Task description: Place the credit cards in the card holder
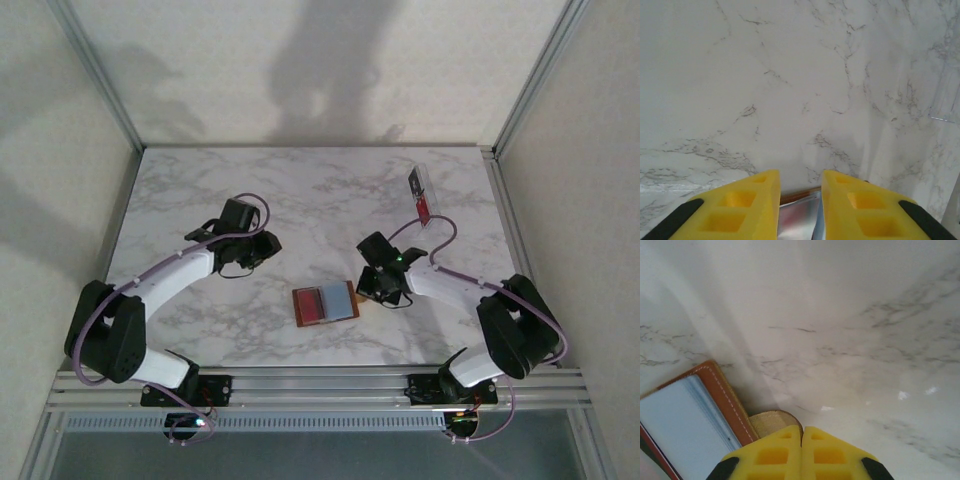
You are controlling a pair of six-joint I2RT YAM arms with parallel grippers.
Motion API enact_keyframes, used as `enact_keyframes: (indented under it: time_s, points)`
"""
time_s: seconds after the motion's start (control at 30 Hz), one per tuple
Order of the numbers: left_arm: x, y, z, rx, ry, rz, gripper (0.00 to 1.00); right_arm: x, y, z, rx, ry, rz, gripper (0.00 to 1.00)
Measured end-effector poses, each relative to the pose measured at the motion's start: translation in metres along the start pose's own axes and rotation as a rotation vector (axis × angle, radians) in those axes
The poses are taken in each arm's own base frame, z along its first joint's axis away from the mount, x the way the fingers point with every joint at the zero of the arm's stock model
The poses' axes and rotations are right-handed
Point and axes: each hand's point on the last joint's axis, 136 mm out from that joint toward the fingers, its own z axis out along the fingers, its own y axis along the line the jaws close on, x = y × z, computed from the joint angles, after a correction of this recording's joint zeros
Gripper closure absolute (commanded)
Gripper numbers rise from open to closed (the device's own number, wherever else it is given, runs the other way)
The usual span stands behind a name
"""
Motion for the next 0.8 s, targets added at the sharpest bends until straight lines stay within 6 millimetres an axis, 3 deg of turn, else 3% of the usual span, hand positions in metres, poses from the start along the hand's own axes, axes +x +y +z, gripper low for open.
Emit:
enact_keyframes:
  time_s: [0.03, 0.2, 0.33, 0.43, 0.6, 0.7, 0.8]
  points:
    - [0.000, 0.001, 0.001, -0.003, 0.002, -0.001, 0.71, 0.001, -0.002, -0.002, -0.004, -0.002, 0.006, 1.00]
    - [-0.001, -0.001, 0.002, -0.001, 0.001, 0.004, 0.68, 0.000, -0.002, -0.017, -0.038, -0.028, 0.022, 0.69]
    - [-0.007, -0.007, -0.001, 0.006, -0.017, 0.025, 0.63, -0.019, -0.005, -0.030, -0.054, -0.058, 0.025, 0.62]
    - [-0.015, -0.012, -0.006, 0.003, -0.036, 0.050, 0.60, -0.050, 0.002, -0.052, -0.074, -0.115, -0.015, 0.61]
    - [-0.041, -0.040, -0.027, 0.034, -0.110, 0.112, 0.51, -0.136, 0.014, -0.122, -0.099, -0.347, -0.060, 0.58]
    - [-0.046, -0.042, -0.030, 0.036, -0.123, 0.131, 0.46, -0.185, -0.009, -0.153, -0.092, -0.457, -0.003, 0.54]
    - [-0.045, -0.035, -0.031, 0.015, -0.111, 0.132, 0.41, -0.220, -0.042, -0.161, -0.053, -0.497, 0.033, 0.41]
